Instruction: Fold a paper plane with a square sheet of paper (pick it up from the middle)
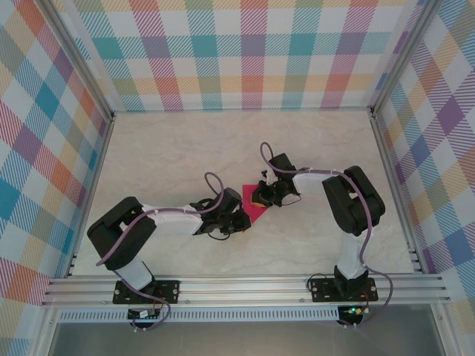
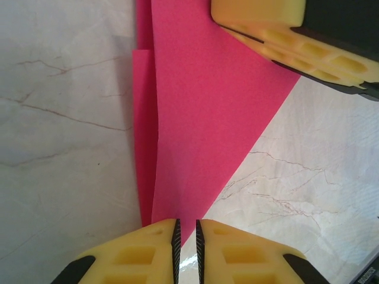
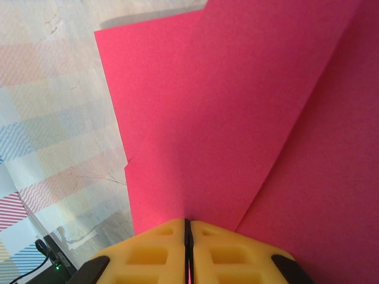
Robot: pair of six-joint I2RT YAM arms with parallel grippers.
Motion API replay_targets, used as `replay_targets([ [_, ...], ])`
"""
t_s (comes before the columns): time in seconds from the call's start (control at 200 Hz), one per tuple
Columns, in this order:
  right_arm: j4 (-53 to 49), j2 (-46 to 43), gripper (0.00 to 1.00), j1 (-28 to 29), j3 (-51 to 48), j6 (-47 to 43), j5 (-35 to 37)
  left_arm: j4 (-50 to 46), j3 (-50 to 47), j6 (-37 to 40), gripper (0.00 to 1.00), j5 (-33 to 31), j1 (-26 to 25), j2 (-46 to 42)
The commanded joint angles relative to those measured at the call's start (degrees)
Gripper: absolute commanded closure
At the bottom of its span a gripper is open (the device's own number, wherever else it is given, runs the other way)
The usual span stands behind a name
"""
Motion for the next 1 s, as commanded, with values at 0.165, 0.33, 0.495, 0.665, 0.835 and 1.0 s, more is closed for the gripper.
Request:
replay_targets([
  [0.165, -4.4, 4.2, 0.90, 0.5, -1.2, -0.2, 7.4, 1.9, -1.8, -1.8, 0.83, 1.5, 0.0, 1.8],
  [0.33, -4.5, 4.1, 0.90, 0.5, -1.0, -0.2, 7.5, 2.1, -2.2, -2.4, 0.83, 1.6, -0.4, 2.3],
  [0.495, -5.0, 1.9, 0.90, 0.5, -0.4, -0.5, 6.8, 0.6, -2.6, -2.6, 0.86, 0.3, -0.5, 2.3],
  [0.665, -2.5, -5.2, 0.90, 0.5, -1.8, -0.8, 3.2, -1.5, -3.4, -2.6, 0.92, -1.9, -0.6, 2.1],
  [0.835, -1.1, -9.2, 0.90, 1.3, -4.1, -0.5, -0.1, -1.4, -3.6, -2.7, 0.97, -1.8, -0.6, 2.8],
  [1.0, -0.2, -9.4, 0.91, 3.0, -5.4, -0.1, -1.3, -1.0, -3.5, -2.6, 0.99, -1.7, -0.5, 3.1],
])
